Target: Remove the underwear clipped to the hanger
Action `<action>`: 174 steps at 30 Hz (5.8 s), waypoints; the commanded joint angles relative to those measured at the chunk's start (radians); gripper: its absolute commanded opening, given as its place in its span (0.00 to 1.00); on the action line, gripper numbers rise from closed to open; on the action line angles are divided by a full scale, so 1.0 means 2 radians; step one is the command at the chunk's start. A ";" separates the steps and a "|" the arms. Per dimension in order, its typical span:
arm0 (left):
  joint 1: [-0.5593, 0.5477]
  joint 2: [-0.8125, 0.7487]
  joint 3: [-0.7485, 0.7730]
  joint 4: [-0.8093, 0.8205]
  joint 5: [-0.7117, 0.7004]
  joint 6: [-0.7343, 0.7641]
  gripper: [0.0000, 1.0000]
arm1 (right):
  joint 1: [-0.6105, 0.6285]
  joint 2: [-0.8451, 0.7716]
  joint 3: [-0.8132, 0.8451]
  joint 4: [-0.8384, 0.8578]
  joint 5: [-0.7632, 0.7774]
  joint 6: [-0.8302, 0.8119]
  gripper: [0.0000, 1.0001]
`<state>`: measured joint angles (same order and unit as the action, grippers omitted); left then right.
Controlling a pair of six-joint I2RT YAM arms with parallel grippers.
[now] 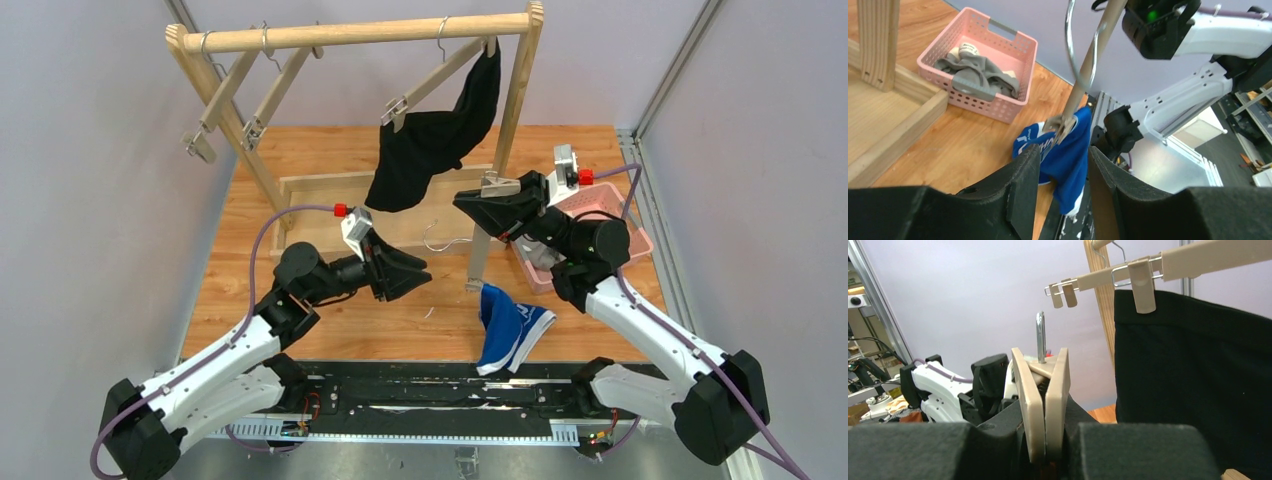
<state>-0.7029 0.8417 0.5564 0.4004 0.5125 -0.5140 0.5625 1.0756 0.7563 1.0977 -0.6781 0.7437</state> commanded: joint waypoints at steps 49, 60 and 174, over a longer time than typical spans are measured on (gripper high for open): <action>-0.025 0.192 -0.084 0.555 0.019 -0.098 0.60 | 0.055 0.053 0.081 0.215 0.077 0.118 0.01; -0.033 0.211 -0.067 0.561 0.029 -0.105 0.08 | 0.057 0.054 0.077 0.215 0.079 0.115 0.01; -0.059 0.011 0.130 0.062 -0.005 0.072 0.00 | 0.082 0.043 0.043 0.187 0.088 0.100 0.75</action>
<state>-0.8204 0.9115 0.7544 0.6083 0.5484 -0.3977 0.7136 1.1732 0.8680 1.4761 -0.5045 0.9634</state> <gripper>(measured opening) 0.079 0.664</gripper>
